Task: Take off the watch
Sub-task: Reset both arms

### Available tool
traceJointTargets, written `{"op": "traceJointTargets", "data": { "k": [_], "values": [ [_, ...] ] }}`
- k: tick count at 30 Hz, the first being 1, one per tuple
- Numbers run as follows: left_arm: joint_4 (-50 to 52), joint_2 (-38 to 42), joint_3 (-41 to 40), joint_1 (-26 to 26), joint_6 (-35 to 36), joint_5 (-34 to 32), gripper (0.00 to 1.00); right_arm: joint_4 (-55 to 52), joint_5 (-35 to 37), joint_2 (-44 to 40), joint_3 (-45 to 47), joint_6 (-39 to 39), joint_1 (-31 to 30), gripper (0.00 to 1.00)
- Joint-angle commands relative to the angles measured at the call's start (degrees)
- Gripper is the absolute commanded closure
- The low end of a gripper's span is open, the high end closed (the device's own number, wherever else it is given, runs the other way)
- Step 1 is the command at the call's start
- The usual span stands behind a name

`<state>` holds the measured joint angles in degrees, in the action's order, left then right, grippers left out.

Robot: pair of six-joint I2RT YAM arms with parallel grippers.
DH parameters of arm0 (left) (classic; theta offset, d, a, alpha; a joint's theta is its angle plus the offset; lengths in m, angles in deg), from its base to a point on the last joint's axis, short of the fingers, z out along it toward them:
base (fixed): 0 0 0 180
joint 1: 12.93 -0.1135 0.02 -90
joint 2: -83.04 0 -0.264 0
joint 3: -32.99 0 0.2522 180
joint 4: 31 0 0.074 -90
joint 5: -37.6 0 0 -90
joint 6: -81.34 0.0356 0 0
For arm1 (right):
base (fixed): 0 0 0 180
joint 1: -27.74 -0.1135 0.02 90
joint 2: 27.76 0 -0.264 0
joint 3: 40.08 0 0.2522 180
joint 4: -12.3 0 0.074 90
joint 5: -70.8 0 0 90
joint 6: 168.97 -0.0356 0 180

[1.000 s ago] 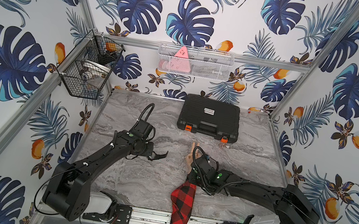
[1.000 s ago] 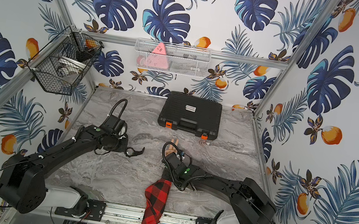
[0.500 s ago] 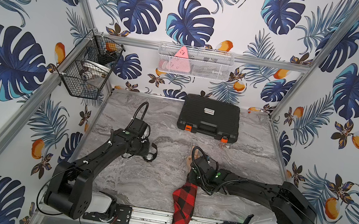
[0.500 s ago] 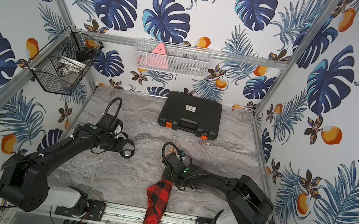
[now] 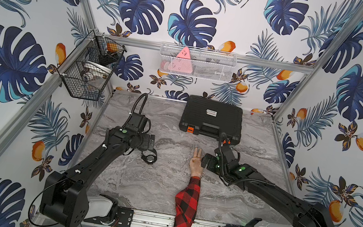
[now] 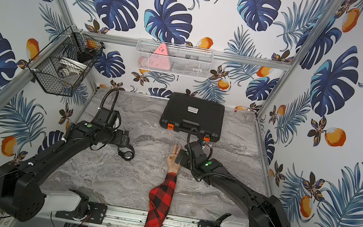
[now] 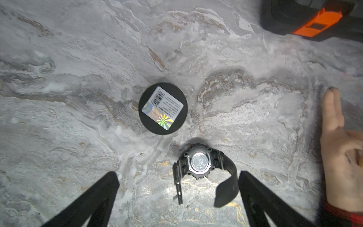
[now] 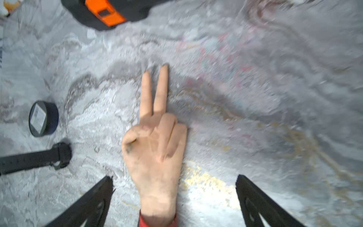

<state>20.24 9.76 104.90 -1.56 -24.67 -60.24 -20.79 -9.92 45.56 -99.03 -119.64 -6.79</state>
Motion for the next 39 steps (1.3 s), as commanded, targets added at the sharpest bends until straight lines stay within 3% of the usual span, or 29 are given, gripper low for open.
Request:
{"op": "traceJointTargets", "data": {
  "k": [1, 5, 8, 10, 13, 18, 22, 24, 27, 30, 34, 36, 39],
  "values": [
    [-6.5, 0.3, -0.3, -0.1, -2.7, -11.2, 0.01, -2.9, -0.2, -1.2, -1.0, 11.1, 6.4, 0.0],
    [-12.4, -1.0, -1.6, -0.1, -4.7, -23.5, 0.01, -0.7, 8.3, -1.6, -0.9, 17.7, 13.8, 0.0],
    [-20.5, -1.8, -5.4, -0.2, -2.4, -32.2, 0.01, 5.2, 15.2, -0.8, 1.7, 21.1, 18.0, 0.0],
    [-27.8, -2.1, -8.8, -0.1, 2.6, -32.8, 0.01, 12.1, 16.7, 0.2, 4.6, 26.6, 20.9, 0.0],
    [-34.8, -2.9, -13.8, -0.2, 2.6, -36.2, 0.01, 24.2, 20.5, 3.4, 9.3, 32.0, 24.0, 0.0],
    [-56.3, -1.7, -28.1, -0.1, 4.6, -34.9, 0.01, 36.1, 21.0, 9.0, 14.5, 29.4, 31.0, 0.0],
    [-74.4, -3.1, -38.2, -0.2, 7.5, -31.6, 0.01, 45.7, 18.5, 4.7, 20.5, 30.8, 32.9, 0.0],
    [-79.8, -3.3, -40.2, -0.1, 9.9, -28.5, 0.01, 47.5, 14.5, 3.3, 21.9, 30.9, 33.8, 0.0],
    [-94.9, -6.0, -44.7, -0.1, 12.5, -24.5, 0.01, 60.2, 9.5, 3.9, 26.0, 30.6, 34.5, 0.0],
    [-102.2, -10.0, -45.7, -0.2, 14.8, -24.7, 0.01, 71.1, 4.0, 7.7, 28.0, 30.7, 35.9, 0.0],
    [-118.5, -20.5, -47.3, -0.2, 19.1, -21.0, 0.01, 67.4, 1.3, 9.2, 25.3, 31.2, 37.5, 0.0],
    [-115.6, -19.8, -47.6, -0.3, 18.7, -16.5, 0.01, 72.3, -0.5, 11.5, 26.4, 31.9, 38.3, 0.0],
    [-115.4, -24.1, -44.7, -0.6, 19.6, -16.6, 0.01, 85.6, -2.2, 19.5, 29.2, 31.8, 39.2, 0.0]
  ]
}}
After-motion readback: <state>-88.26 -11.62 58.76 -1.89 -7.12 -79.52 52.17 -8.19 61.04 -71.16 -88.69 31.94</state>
